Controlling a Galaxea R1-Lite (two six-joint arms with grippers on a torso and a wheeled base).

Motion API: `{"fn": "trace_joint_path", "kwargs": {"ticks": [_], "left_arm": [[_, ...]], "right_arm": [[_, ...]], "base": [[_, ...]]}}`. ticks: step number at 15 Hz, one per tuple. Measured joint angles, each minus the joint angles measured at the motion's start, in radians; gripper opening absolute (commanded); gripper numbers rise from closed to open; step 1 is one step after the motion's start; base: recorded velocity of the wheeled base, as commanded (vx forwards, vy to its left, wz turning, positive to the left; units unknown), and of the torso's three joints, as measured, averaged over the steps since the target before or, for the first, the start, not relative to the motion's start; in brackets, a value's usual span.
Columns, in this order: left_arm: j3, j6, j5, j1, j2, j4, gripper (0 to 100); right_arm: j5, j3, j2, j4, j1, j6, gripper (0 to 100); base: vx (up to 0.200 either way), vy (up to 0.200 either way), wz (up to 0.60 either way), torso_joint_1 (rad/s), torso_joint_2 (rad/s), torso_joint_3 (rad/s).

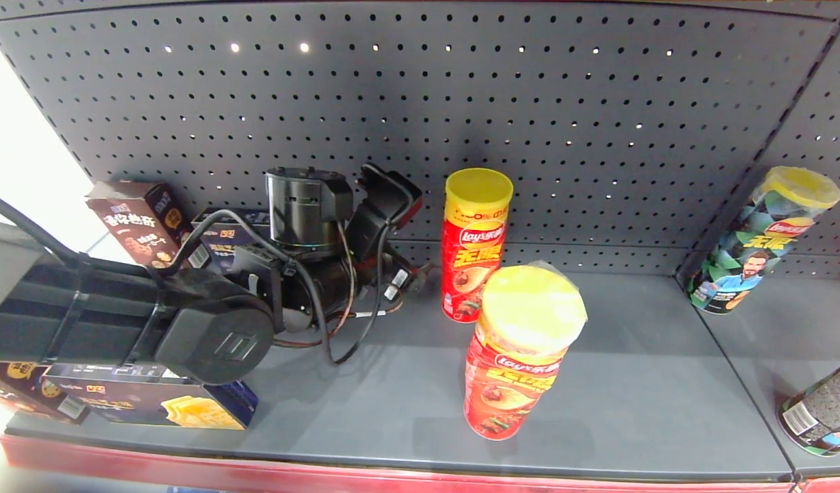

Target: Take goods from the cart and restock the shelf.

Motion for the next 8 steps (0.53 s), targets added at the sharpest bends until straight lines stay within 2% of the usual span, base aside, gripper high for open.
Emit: {"fn": "trace_joint_path", "kwargs": {"ticks": [8], "left_arm": [[-0.060, -0.004, 0.006, -0.024, 0.067, 0.003, 100]], "right_arm": [[0.000, 0.000, 0.000, 0.000, 0.000, 0.000, 100]], "base": [[0.000, 0.000, 0.00, 0.000, 0.00, 0.000]]}}
